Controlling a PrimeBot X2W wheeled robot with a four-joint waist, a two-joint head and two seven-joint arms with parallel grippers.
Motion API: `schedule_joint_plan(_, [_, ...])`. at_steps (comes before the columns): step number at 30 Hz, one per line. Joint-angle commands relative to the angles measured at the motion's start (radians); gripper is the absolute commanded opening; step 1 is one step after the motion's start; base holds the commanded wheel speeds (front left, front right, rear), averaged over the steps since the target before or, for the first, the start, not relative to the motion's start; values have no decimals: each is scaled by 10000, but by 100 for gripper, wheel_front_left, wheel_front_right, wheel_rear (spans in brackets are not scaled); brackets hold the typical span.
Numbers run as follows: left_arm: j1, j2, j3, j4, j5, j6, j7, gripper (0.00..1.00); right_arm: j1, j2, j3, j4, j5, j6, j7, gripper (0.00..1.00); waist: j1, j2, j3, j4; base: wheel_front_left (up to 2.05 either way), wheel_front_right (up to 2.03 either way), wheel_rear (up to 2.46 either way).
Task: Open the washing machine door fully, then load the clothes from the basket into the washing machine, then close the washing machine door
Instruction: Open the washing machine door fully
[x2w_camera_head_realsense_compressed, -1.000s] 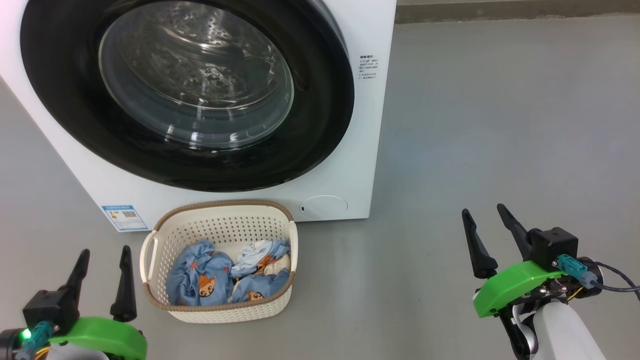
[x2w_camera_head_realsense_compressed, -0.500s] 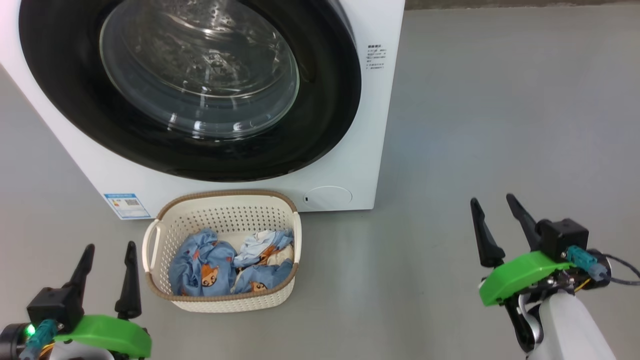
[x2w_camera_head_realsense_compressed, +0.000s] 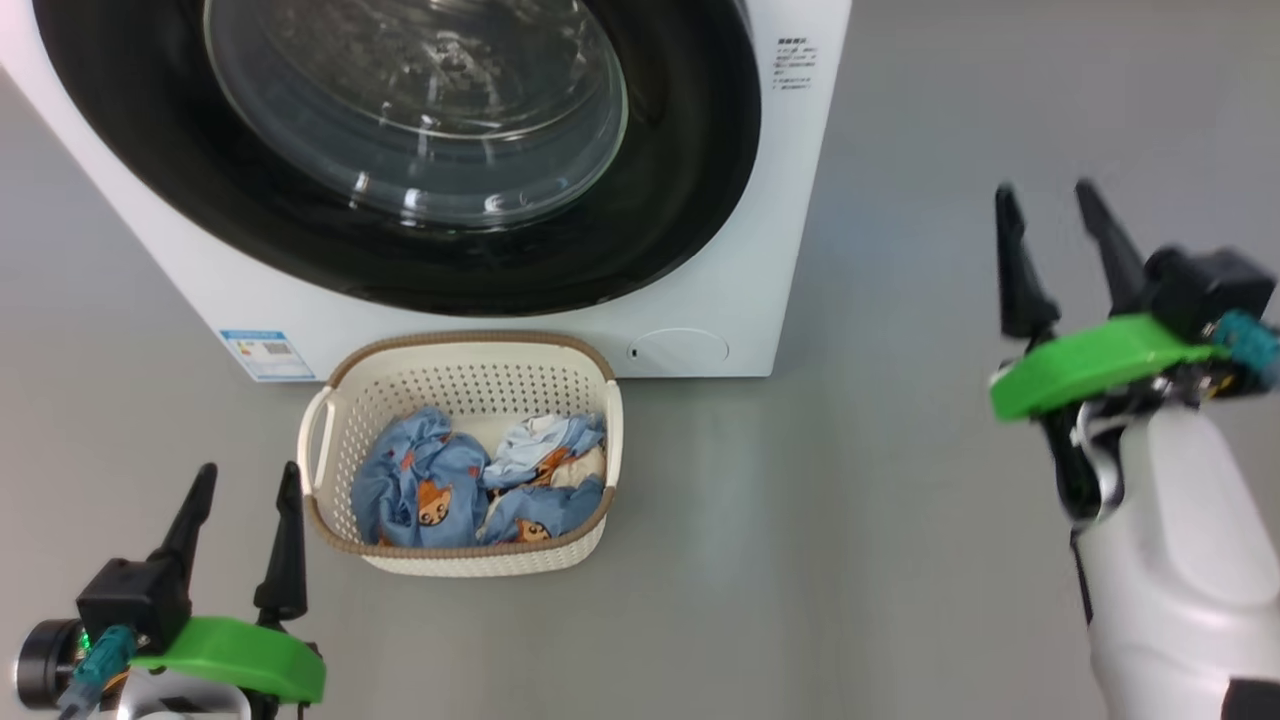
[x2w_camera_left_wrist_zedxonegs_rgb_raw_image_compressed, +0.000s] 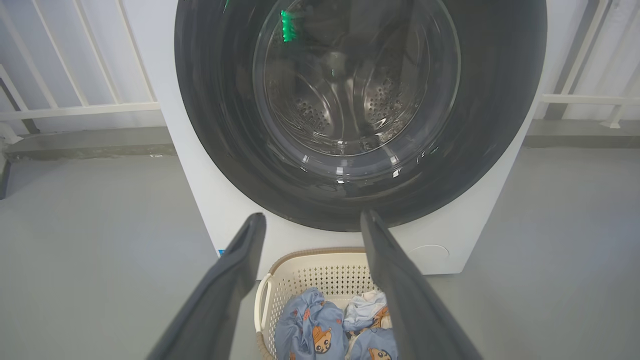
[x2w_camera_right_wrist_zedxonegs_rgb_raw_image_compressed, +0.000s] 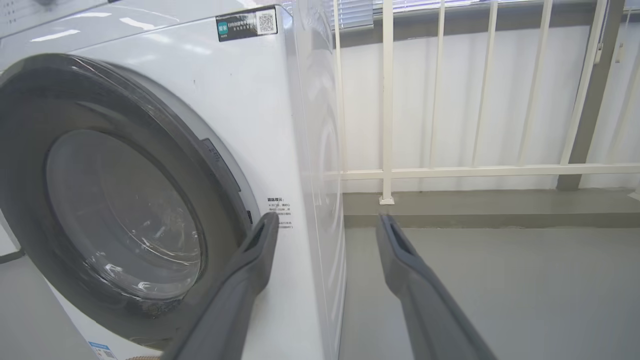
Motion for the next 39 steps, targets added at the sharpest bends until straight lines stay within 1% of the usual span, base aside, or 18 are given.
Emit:
schedule_joint_plan(1, [-432,174,241,-287,-20,-31,-65,100,-633,55,77,-180,146,14,16,100,0,0,237,202,0,0,0])
schedule_joint_plan(6, [-617,166,52,-159,-39,-47,-65,100,-1836,68,-617,51,1029,14,180,100,0,0,598,443,0,0,0])
schedule_joint_plan(9, [-736,152,-32,-99,-75,-54,-65,100,-2570,81,-1254,345,2032,14,394,100,0,0,804,584,0,0,0])
schedule_joint_plan(11, [-809,145,-70,-66,-90,-57,-65,100,-3059,89,-1797,679,3030,14,637,99,0,0,942,669,0,0,0])
schedule_joint_plan(12, [-848,142,-94,-54,-95,-58,-65,100,-3289,91,-2003,869,3533,14,725,76,0,0,1012,713,0,0,0])
schedule_joint_plan(13, [-892,137,-120,-45,-102,-60,-65,100,-3518,92,-2242,1123,4112,14,829,31,0,0,1083,755,0,0,0])
schedule_joint_plan(14, [-935,131,-149,-38,-109,-61,-65,100,-3712,93,-2399,1338,4456,14,885,0,0,0,1156,794,0,0,0])
schedule_joint_plan(16, [-1020,114,-220,-17,-123,-63,-65,100,-4077,94,-2665,1806,5210,14,1037,0,0,0,1300,873,0,0,0])
schedule_joint_plan(17, [-1020,114,-220,-17,-123,-63,-65,100,-4077,94,-2665,1806,5210,14,1037,0,0,0,1300,873,0,0,0])
schedule_joint_plan(23, [-1282,60,-427,36,-176,-68,-65,100,-4913,95,-2974,2945,6581,14,1234,0,0,0,1691,1049,0,0,0])
schedule_joint_plan(28, [-1487,38,-621,89,-222,-69,-65,100,-5681,96,-3229,3978,7731,14,1811,0,0,0,1939,1170,0,0,0])
schedule_joint_plan(31, [-1620,6,-712,99,-277,-69,-65,100,-6225,96,-3331,4533,7899,14,2292,0,0,0,2083,1281,0,0,0])
schedule_joint_plan(33, [-1641,-2,-741,103,-290,-70,-65,100,-6341,89,-3319,4642,7849,14,2424,0,0,0,2114,1311,0,0,0])
schedule_joint_plan(36, [-1684,-17,-827,116,-343,-70,-65,100,-6827,85,-3371,5142,7863,14,3249,0,0,0,2201,1407,0,0,0])
schedule_joint_plan(39, [-1702,-13,-848,126,-383,-70,-65,100,-7173,32,-3389,5445,7788,14,3744,0,0,0,2284,1466,0,0,0])
